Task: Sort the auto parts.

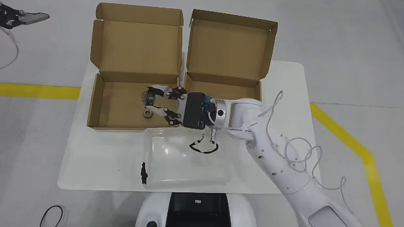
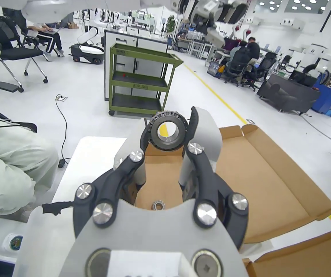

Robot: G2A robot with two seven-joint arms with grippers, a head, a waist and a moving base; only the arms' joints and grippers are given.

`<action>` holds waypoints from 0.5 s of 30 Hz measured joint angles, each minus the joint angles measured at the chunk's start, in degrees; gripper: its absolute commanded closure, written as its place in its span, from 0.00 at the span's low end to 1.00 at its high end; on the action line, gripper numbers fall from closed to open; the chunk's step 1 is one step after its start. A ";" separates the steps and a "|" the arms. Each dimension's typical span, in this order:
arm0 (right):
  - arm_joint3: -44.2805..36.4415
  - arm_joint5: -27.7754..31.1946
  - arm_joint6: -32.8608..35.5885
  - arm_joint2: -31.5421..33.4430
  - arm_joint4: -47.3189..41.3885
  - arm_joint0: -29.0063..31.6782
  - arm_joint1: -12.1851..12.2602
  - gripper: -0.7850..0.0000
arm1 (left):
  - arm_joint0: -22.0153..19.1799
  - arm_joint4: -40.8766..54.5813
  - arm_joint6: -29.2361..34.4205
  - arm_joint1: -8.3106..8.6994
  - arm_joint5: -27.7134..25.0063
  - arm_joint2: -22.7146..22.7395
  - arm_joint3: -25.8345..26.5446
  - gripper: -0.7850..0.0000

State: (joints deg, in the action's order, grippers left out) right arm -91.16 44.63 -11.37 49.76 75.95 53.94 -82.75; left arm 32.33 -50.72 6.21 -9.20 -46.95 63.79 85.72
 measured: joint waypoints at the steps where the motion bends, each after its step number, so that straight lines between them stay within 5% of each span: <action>1: -0.18 -0.22 -0.47 0.07 -0.21 -0.48 -0.07 1.00 | 0.00 0.00 0.00 0.00 0.00 0.00 0.00 0.00; 15: -5.27 -3.93 2.06 1.12 -2.95 -7.52 -1.08 1.00 | 0.00 0.00 0.00 0.00 0.00 0.00 0.00 0.00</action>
State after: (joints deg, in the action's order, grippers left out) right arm -96.43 40.70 -9.32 50.88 73.00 46.43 -83.84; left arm 32.33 -50.72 6.21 -9.20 -46.95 63.79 85.72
